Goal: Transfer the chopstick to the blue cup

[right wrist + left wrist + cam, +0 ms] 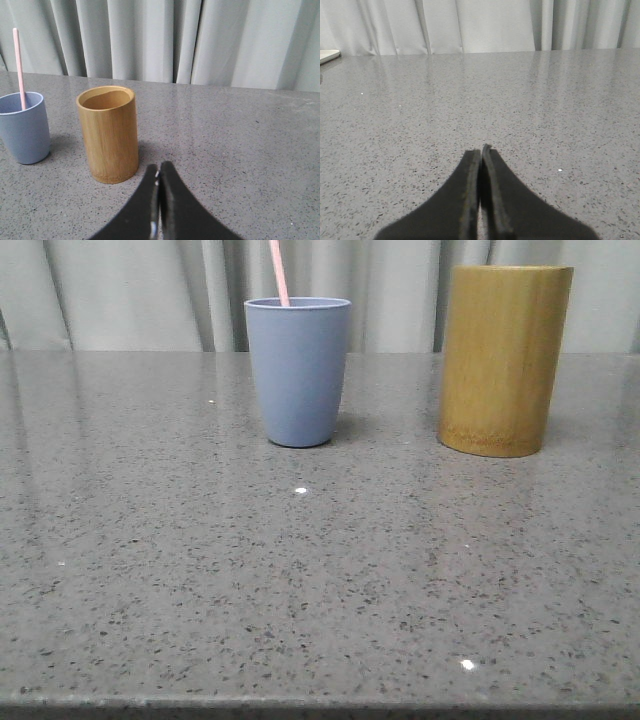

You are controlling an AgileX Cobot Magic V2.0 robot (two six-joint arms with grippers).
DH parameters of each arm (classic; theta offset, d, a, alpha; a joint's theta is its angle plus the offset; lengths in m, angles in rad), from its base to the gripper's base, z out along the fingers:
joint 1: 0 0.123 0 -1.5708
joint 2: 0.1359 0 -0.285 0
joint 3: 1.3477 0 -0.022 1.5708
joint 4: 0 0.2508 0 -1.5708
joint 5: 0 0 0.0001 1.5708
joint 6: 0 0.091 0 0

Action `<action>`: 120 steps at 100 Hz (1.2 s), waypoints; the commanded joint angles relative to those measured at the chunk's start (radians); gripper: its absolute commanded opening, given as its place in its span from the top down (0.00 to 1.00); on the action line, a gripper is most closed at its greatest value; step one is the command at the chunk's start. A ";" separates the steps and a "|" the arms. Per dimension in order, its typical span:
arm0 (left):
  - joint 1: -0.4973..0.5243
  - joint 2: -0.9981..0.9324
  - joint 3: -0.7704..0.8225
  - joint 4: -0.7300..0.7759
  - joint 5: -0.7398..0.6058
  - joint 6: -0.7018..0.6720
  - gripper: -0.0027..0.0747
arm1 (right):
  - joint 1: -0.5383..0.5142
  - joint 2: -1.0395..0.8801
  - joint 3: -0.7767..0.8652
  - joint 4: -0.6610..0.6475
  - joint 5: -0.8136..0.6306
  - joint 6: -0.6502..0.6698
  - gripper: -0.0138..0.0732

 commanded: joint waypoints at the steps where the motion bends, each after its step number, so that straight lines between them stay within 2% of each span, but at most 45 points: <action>1: 0.000 -0.035 0.009 -0.011 -0.076 -0.001 0.99 | -0.007 0.013 -0.024 -0.012 -0.083 -0.006 0.91; 76: 0.000 -0.035 0.009 -0.011 -0.076 -0.001 0.99 | -0.009 0.013 0.002 -0.013 -0.110 -0.006 0.91; 120: 0.000 -0.035 0.009 -0.011 -0.076 -0.001 0.99 | -0.150 0.007 0.304 -0.011 -0.555 -0.006 0.91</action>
